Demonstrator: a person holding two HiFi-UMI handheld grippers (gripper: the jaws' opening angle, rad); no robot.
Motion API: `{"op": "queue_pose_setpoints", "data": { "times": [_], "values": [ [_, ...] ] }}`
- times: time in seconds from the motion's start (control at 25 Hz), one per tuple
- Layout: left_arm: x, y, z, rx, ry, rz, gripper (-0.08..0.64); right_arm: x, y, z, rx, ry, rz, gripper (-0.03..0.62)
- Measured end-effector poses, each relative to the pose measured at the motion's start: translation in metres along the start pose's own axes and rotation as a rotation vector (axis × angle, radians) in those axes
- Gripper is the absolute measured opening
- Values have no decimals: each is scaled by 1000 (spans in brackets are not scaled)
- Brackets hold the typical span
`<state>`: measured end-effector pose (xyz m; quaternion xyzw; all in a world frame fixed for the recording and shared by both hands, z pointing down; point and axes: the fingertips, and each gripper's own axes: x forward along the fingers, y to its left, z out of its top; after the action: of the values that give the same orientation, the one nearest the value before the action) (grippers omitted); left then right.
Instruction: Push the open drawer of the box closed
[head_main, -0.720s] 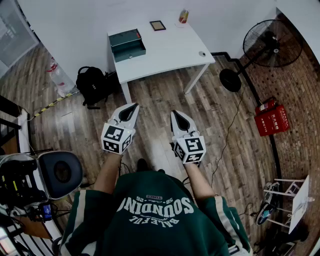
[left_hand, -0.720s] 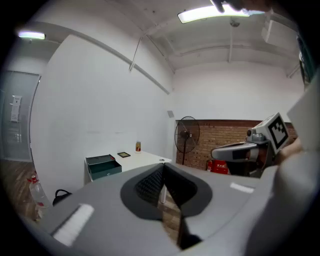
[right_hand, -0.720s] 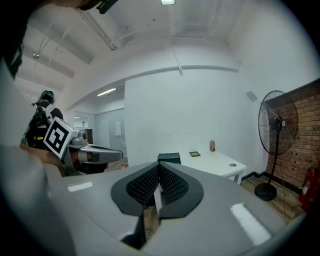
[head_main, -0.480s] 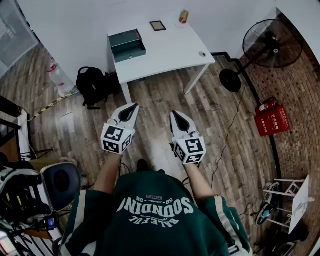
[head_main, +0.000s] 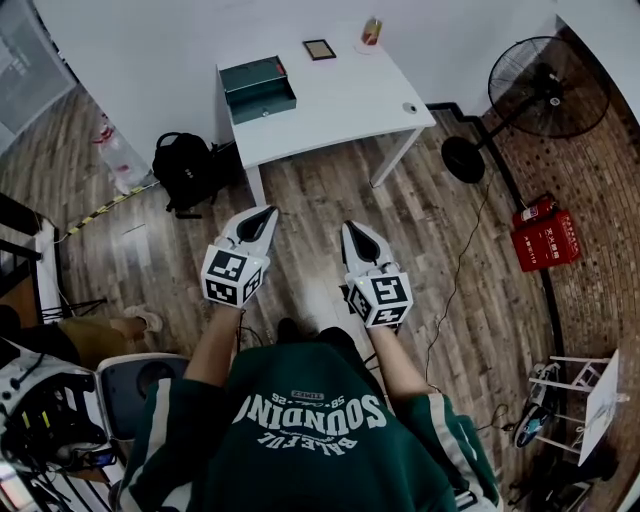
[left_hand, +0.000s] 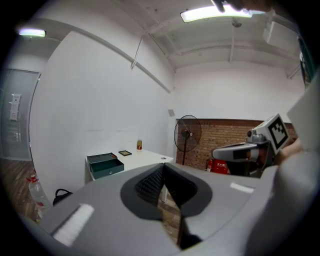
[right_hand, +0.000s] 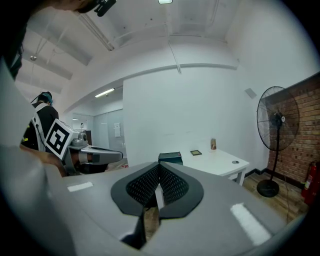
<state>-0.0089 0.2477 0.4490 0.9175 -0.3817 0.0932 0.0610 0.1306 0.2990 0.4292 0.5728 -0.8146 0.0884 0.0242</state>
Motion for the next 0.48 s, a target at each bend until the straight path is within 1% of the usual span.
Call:
{"op": "queue_pose_setpoints", "data": {
  "times": [0.16,0.36,0.48],
  "values": [
    [2,9,-4,3,9,-6,52,7,1,-4,13,0,-12,-2],
    [16,37,-7,-10,18,-17,52,36,2,-4,13,9,-20,-3],
    [25,36,-2,-10,22,-18,52,40,-6,0,20,11,-17,-3]
  ]
}}
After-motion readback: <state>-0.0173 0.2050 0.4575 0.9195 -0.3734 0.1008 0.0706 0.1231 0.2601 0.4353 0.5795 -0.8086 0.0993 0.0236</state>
